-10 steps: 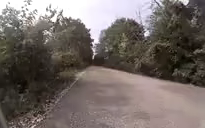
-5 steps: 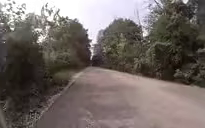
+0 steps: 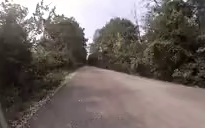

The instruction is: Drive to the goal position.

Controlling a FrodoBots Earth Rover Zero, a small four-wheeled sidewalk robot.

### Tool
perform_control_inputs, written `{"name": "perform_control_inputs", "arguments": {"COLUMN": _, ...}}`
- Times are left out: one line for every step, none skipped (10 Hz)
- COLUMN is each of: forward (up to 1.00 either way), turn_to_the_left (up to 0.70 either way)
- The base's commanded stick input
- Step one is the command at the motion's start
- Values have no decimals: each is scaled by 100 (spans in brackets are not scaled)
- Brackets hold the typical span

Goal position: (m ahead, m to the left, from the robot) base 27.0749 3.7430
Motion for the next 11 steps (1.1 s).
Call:
{"name": "perform_control_inputs", "arguments": {"forward": 70, "turn_to_the_left": 0}}
{"name": "perform_control_inputs", "arguments": {"forward": 70, "turn_to_the_left": 0}}
{"name": "perform_control_inputs", "arguments": {"forward": 70, "turn_to_the_left": 0}}
{"name": "perform_control_inputs", "arguments": {"forward": 70, "turn_to_the_left": 0}}
{"name": "perform_control_inputs", "arguments": {"forward": 70, "turn_to_the_left": 3}}
{"name": "perform_control_inputs", "arguments": {"forward": 70, "turn_to_the_left": 4}}
{"name": "perform_control_inputs", "arguments": {"forward": 70, "turn_to_the_left": 4}}
{"name": "perform_control_inputs", "arguments": {"forward": 70, "turn_to_the_left": 5}}
{"name": "perform_control_inputs", "arguments": {"forward": 70, "turn_to_the_left": 5}}
{"name": "perform_control_inputs", "arguments": {"forward": 70, "turn_to_the_left": 5}}
{"name": "perform_control_inputs", "arguments": {"forward": 70, "turn_to_the_left": 3}}
